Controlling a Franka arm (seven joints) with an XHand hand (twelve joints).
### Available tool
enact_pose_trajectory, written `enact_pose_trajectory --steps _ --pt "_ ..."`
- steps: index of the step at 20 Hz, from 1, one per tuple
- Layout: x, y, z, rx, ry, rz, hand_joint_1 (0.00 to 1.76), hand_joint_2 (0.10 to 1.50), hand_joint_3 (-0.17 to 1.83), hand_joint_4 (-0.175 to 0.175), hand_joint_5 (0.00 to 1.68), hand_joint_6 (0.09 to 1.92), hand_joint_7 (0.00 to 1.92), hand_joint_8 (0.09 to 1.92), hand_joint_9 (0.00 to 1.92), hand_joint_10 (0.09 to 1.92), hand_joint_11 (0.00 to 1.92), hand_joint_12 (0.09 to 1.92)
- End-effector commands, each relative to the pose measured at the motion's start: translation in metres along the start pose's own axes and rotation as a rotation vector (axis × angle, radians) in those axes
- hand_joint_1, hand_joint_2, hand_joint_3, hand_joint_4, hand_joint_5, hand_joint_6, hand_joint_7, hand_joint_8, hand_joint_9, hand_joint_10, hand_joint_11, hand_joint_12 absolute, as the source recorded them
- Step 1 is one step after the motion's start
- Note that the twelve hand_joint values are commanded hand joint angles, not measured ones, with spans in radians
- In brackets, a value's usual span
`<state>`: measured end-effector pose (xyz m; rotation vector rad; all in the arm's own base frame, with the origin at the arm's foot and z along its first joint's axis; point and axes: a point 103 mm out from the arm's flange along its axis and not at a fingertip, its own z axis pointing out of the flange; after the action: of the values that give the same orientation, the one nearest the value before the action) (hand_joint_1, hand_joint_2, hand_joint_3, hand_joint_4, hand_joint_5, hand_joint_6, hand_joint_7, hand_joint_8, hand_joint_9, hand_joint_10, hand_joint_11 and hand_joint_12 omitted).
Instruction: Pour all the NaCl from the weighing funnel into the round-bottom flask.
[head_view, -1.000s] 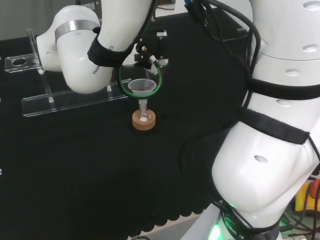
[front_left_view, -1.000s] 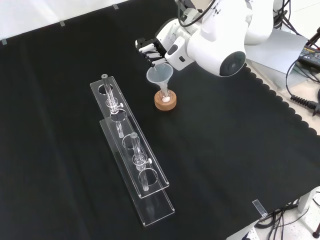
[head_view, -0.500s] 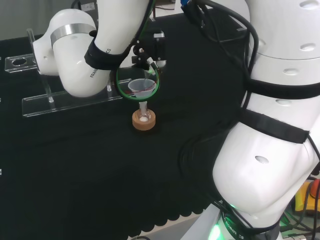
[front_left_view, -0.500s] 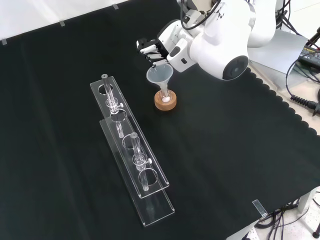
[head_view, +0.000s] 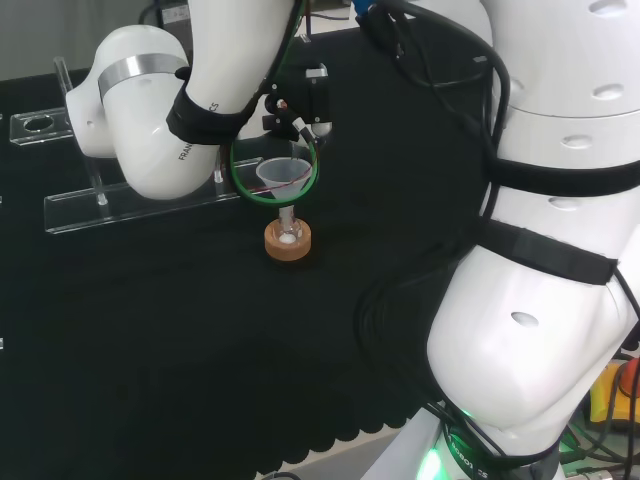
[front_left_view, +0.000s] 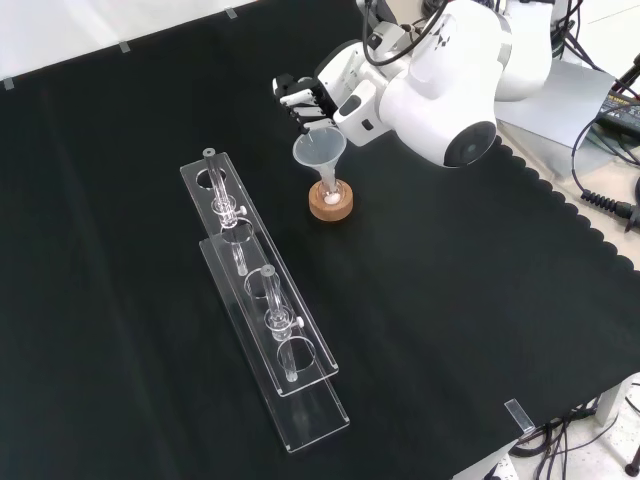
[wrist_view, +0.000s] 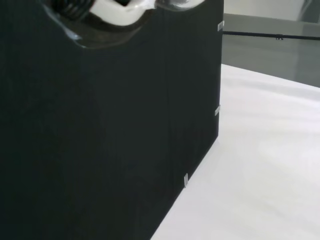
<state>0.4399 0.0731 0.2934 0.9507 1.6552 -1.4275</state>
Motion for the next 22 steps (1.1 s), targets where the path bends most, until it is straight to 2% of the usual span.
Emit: enact_pose_trajectory --steps 1,14,19,22 --pt "0.0002 -0.0013 -0.0038 0.021 -0.043 0.018 1.06 0.81 0.55 0.175 1.07 0.98 1.01 0.52 1.20 0.32 0.70 1.16" --pt "-0.0003 -0.0014 -0.0107 0.045 -0.076 0.042 1.06 0.81 0.55 0.175 1.07 0.98 1.03 0.53 1.20 0.32 0.71 1.15" --pt "-0.0022 -0.0020 -0.0098 0.037 -0.047 0.047 1.06 0.81 0.55 0.175 1.07 0.98 1.03 0.53 1.20 0.31 0.72 1.15" --pt "-0.0049 -0.0039 -0.0065 0.043 0.007 0.054 1.06 0.81 0.55 0.175 1.07 0.98 1.03 0.53 1.20 0.31 0.72 1.15"
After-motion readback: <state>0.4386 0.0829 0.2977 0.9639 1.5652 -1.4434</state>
